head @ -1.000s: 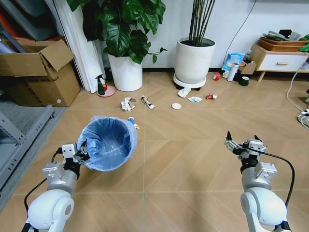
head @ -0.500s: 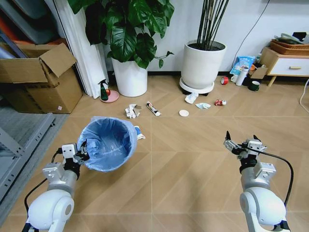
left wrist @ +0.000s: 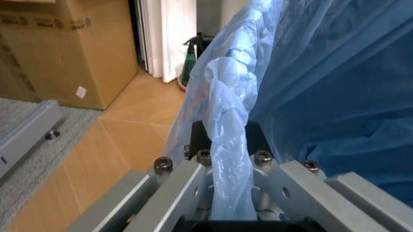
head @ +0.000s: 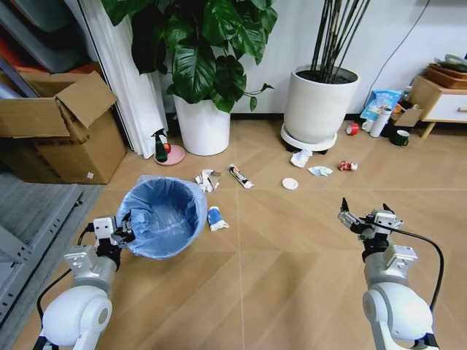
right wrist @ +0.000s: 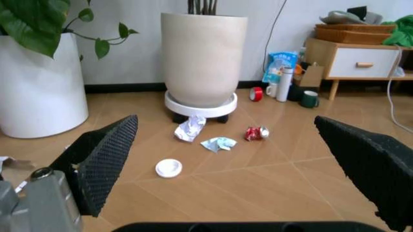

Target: Pick up the trash bin and place the garbage on the floor into it.

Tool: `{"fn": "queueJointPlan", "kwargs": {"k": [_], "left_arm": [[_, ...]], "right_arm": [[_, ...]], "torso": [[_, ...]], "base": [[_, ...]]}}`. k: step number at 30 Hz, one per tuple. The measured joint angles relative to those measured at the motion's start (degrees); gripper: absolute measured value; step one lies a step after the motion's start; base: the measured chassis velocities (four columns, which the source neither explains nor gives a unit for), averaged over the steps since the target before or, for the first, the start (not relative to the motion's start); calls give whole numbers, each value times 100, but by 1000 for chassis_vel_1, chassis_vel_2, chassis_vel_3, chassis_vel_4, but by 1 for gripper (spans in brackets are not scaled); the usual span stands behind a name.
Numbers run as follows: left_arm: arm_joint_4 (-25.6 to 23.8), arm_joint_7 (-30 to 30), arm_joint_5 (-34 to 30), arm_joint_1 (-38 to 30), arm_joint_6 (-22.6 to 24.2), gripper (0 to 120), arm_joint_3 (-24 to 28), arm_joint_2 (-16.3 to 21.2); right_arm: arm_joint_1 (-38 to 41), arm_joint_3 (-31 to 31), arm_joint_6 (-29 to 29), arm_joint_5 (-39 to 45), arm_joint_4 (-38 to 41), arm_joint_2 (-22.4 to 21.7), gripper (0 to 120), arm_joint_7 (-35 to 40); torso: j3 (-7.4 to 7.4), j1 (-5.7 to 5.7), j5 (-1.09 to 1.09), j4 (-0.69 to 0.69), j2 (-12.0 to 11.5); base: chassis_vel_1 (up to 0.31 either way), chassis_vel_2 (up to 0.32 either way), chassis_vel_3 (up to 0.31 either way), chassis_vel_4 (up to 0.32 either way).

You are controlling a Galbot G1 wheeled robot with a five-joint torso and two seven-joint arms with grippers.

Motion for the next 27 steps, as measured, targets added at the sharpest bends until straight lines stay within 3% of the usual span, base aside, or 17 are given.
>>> {"fn": "queueJointPlan", "kwargs": {"k": [20, 27], "left_arm": [[111, -17, -7, -22, -2, 0, -41, -2], [144, -52, -37, -24, -12, 0, -66, -16]], "right_arm": [[31, -85, 6, -22, -123, -26, 100, -9], [107, -152, -2, -7, -278, -111, 100, 1]], "torso": [[0, 0, -2, 0, 0], [1, 2, -1, 1, -1]], "base": [[-106, 231, 105, -239], [-88, 121, 72, -80]]}}
